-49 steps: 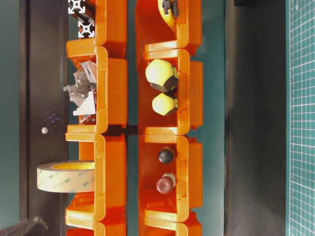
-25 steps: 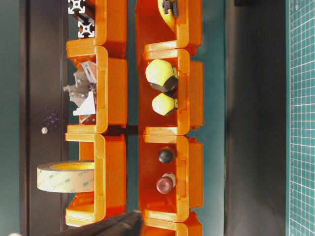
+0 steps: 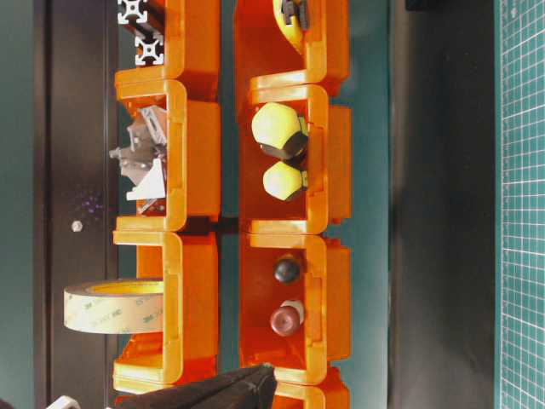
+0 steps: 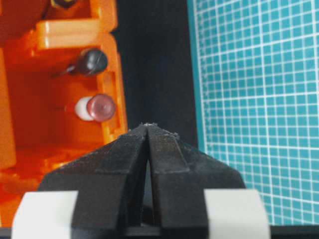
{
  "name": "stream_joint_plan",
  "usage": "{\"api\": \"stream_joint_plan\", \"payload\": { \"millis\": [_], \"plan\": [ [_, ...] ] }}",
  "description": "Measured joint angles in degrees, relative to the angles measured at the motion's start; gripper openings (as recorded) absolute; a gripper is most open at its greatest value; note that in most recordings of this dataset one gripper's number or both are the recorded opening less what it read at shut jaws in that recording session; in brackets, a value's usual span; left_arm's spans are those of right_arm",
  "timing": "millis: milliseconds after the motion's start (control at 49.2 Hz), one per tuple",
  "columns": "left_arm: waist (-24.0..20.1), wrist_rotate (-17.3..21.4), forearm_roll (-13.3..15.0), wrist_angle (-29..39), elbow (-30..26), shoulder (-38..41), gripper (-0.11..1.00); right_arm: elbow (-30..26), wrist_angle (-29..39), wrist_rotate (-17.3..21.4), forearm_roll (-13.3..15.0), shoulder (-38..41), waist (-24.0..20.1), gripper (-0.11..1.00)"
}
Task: Pick red screwdriver from container rack with left arm.
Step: 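Move the open left gripper over the red screwdriver in the rack, then lower the left gripper and close it on the red screwdriver handle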
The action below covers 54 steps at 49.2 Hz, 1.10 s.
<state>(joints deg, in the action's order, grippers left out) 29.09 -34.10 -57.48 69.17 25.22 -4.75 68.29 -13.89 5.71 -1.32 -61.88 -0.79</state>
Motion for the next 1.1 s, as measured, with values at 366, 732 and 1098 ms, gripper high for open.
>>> {"api": "stream_joint_plan", "payload": {
  "millis": [366,732,1098],
  "plan": [
    [-4.04,1.14,0.00,-4.13,-1.67,0.00,0.00,0.35,3.43,-0.35,0.00,-2.81,0.00,-0.01],
    [-6.06,1.32,0.00,-4.48,-1.67,0.09,0.44,1.32,3.87,-0.26,0.00,-3.69,0.00,-0.01],
    [-8.88,5.10,0.09,-9.76,1.23,-0.35,0.84,1.41,3.96,-0.44,0.00,-3.87,-0.09,-0.01]
  ]
}}
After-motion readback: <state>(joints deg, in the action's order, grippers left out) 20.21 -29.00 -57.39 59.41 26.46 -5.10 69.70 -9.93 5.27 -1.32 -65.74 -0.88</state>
